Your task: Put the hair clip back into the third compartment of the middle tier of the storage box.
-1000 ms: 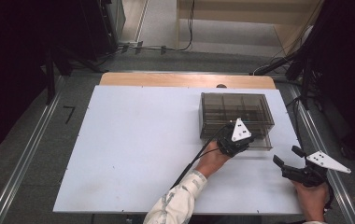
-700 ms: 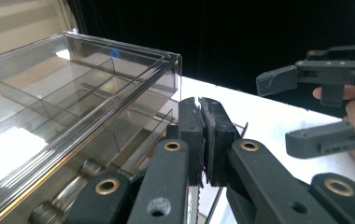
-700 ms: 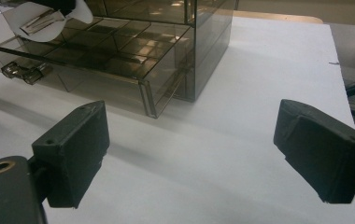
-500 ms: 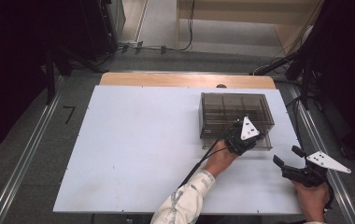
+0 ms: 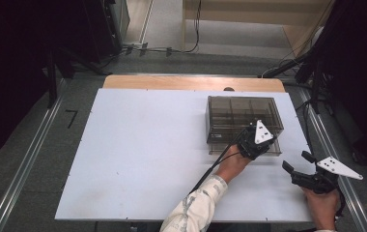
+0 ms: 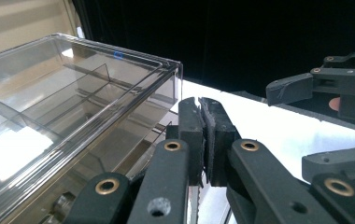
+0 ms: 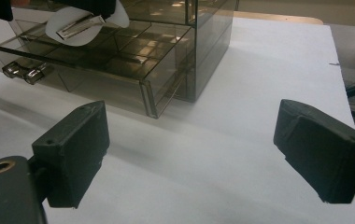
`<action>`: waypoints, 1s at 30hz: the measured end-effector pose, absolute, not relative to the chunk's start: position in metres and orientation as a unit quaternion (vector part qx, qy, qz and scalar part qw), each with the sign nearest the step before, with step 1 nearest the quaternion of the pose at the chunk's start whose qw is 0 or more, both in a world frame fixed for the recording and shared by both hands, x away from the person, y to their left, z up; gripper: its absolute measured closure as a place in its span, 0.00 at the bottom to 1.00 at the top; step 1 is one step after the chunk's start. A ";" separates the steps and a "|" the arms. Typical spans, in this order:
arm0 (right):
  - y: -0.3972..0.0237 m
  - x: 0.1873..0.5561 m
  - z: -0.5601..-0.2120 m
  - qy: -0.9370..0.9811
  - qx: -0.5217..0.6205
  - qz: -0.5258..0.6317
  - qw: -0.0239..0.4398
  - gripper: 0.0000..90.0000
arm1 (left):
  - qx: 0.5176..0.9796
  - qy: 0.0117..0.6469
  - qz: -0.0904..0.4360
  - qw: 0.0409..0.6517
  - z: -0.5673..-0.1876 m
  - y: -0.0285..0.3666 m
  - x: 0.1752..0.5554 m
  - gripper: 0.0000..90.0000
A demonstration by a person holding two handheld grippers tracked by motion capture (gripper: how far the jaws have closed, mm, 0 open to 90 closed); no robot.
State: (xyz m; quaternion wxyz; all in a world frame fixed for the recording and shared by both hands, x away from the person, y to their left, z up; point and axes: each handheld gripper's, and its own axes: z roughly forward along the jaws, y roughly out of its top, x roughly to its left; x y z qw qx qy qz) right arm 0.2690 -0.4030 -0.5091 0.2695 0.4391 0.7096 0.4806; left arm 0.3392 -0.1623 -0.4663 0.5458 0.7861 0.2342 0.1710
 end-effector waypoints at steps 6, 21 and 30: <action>-0.403 0.269 -0.509 0.709 0.439 0.481 0.270 0.10 | 0.787 0.237 0.175 0.542 -0.468 -0.164 0.340 0.98; -0.403 0.269 -0.509 0.709 0.438 0.481 0.271 0.10 | 0.788 0.240 0.174 0.540 -0.469 -0.163 0.342 0.91; -0.403 0.269 -0.509 0.710 0.439 0.481 0.270 0.10 | 0.786 0.242 0.170 0.543 -0.467 -0.156 0.342 0.86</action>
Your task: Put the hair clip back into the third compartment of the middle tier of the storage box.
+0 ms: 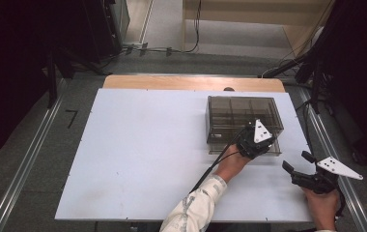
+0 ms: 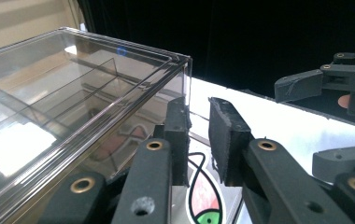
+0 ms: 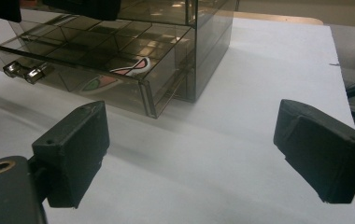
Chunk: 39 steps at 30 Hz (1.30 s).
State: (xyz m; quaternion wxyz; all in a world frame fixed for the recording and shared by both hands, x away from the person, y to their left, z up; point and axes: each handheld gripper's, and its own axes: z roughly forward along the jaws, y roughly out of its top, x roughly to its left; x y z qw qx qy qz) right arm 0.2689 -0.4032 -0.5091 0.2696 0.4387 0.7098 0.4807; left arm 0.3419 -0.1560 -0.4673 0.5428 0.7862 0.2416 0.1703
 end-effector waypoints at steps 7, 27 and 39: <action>-0.403 0.269 -0.509 0.710 0.439 0.480 0.270 0.10 | 0.783 0.236 0.162 0.552 -0.465 -0.147 0.337 0.74; -0.403 0.271 -0.509 0.712 0.444 0.475 0.264 0.10 | 0.766 0.246 0.176 0.567 -0.448 -0.073 0.315 0.32; -0.403 0.272 -0.509 0.713 0.445 0.473 0.266 0.10 | 0.748 0.287 0.193 0.567 -0.451 -0.015 0.312 0.22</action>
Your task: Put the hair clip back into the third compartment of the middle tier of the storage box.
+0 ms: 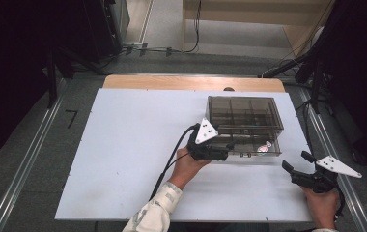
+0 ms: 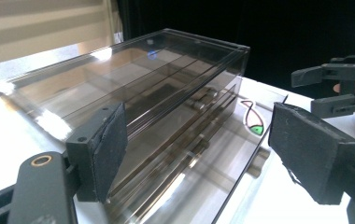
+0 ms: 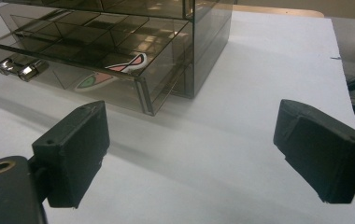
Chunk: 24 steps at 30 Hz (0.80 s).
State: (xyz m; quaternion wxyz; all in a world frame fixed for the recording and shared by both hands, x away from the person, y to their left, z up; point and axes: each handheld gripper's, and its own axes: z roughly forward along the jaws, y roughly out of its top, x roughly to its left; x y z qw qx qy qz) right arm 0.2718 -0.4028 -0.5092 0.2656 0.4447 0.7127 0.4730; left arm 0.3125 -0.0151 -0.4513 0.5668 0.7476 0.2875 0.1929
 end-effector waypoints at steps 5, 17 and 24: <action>-0.403 0.272 -0.509 0.713 0.445 0.473 0.266 0.10 | 0.745 0.301 0.198 0.562 -0.456 0.004 0.312 0.21; -0.402 0.272 -0.509 0.713 0.446 0.470 0.266 0.10 | 0.739 0.313 0.210 0.559 -0.458 0.043 0.302 0.11; -0.402 0.272 -0.509 0.713 0.447 0.470 0.267 0.10 | 0.735 0.321 0.219 0.556 -0.461 0.073 0.294 0.08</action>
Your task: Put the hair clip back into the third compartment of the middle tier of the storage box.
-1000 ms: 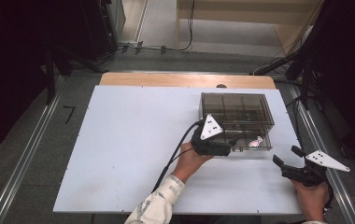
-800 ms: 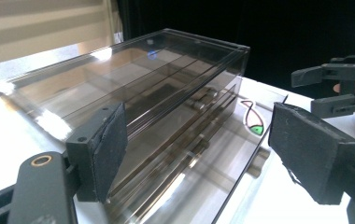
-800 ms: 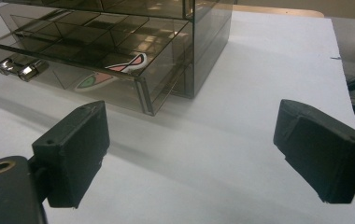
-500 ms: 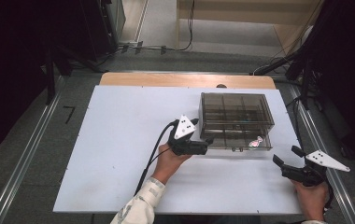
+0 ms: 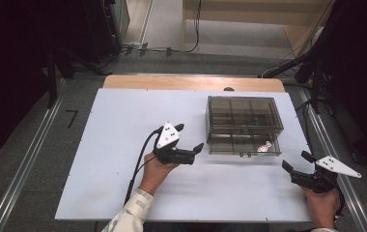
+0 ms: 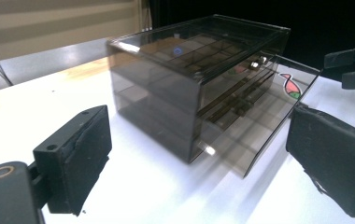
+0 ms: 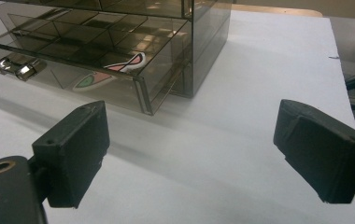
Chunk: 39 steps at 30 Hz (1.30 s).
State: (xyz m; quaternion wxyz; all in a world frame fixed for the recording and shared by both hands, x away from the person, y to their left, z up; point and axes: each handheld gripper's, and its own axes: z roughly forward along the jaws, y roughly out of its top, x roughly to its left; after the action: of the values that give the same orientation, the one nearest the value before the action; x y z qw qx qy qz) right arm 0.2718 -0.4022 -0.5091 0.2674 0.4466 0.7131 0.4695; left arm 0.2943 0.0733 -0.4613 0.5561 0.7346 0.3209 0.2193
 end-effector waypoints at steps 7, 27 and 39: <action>-0.402 0.272 -0.509 0.714 0.446 0.469 0.268 0.10 | 0.724 0.338 0.234 0.555 -0.467 0.109 0.282 0.07; -0.402 0.272 -0.509 0.713 0.447 0.469 0.268 0.10 | 0.682 0.414 0.278 0.535 -0.483 0.211 0.256 0.05; -0.402 0.272 -0.509 0.713 0.446 0.469 0.268 0.10 | 0.681 0.420 0.286 0.527 -0.490 0.220 0.245 0.02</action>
State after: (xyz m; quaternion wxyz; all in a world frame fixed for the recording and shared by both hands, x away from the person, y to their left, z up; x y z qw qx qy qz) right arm 0.2719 -0.4024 -0.5091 0.2680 0.4464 0.7132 0.4693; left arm 0.2448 0.2198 -0.4897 0.5273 0.6808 0.4202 0.2862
